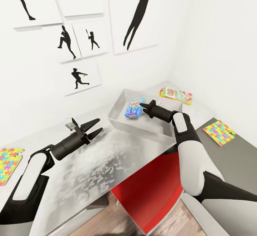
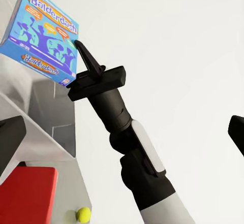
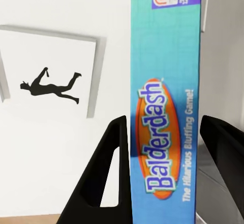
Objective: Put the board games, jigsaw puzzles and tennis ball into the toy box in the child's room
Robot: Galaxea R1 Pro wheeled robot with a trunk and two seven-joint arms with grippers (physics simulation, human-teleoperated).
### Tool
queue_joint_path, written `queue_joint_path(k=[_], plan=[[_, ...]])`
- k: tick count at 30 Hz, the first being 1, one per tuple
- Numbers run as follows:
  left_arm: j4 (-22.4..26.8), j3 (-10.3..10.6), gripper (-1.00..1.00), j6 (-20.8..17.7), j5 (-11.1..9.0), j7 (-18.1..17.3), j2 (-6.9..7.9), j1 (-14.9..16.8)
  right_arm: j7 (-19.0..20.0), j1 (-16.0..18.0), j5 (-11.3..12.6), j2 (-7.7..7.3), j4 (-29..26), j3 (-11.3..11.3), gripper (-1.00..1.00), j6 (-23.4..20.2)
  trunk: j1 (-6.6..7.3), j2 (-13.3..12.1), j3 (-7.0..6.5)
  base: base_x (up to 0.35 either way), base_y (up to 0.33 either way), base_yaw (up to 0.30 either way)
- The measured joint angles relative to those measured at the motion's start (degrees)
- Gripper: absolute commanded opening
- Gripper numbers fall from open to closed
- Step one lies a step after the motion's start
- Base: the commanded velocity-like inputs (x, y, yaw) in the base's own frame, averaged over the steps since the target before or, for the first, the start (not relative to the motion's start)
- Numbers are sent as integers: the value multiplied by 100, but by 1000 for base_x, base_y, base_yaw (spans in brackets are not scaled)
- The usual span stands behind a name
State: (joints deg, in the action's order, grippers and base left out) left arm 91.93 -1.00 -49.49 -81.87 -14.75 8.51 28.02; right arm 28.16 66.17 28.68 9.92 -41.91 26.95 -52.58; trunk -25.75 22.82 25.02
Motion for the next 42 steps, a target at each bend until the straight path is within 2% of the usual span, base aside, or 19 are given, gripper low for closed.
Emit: queue_joint_path(k=[12,16,24,42], plan=[[5,0,100,0,0,-4,0,-2,16,137,6,0,184,-7,-100,16,0,0,4,0,0,0],[8,0,100,0,0,-3,0,-2,47,483,14,0,702,-15,-100,55,0,0,4,0,0,0],[9,0,100,0,0,-4,0,-3,67,796,-1,0,1174,-19,-100,120,0,0,4,0,0,0],[10,0,100,0,0,-6,1,-3,75,888,-11,1,1416,-12,-100,157,0,0,4,0,0,0]])
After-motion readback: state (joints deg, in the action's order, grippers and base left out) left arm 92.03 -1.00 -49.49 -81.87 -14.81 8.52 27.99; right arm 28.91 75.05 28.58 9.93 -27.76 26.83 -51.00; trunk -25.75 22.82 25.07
